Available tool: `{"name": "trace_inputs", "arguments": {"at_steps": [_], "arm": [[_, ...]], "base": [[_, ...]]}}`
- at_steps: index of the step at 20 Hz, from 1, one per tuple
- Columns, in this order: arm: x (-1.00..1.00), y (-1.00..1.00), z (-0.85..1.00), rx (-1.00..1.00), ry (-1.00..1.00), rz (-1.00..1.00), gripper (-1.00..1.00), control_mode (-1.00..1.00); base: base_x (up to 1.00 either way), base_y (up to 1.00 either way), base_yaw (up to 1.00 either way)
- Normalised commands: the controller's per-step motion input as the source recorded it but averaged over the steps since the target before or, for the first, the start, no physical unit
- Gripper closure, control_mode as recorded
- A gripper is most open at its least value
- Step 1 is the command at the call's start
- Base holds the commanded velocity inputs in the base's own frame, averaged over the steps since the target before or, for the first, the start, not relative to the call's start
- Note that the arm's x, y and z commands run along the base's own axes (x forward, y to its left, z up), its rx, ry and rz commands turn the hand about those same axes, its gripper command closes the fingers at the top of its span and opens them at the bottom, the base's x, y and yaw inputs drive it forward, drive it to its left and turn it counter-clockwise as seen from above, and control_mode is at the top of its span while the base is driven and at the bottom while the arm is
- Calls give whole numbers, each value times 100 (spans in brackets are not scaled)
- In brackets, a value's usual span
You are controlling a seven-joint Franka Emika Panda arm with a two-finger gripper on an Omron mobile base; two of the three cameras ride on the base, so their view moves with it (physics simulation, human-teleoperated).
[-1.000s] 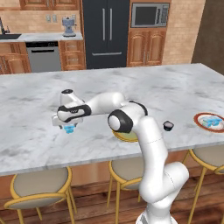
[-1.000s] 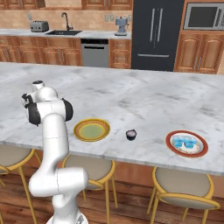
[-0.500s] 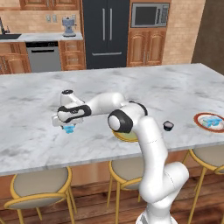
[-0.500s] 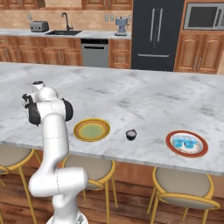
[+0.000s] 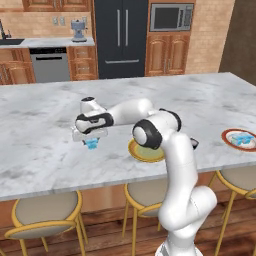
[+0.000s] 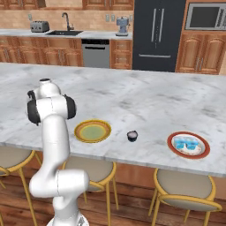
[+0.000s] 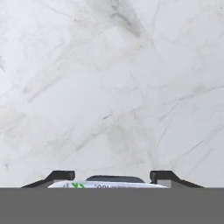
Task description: Place two yogurt containers on each plate.
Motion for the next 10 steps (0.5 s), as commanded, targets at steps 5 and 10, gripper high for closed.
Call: {"name": "trace_inputs", "arguments": {"at_steps": [5, 10], "arm": [[-31, -100, 13, 7, 0, 0, 100, -100], [-17, -98, 20, 11, 0, 0, 100, -100]], "base": [[0, 0, 0], [0, 0, 0]]}}
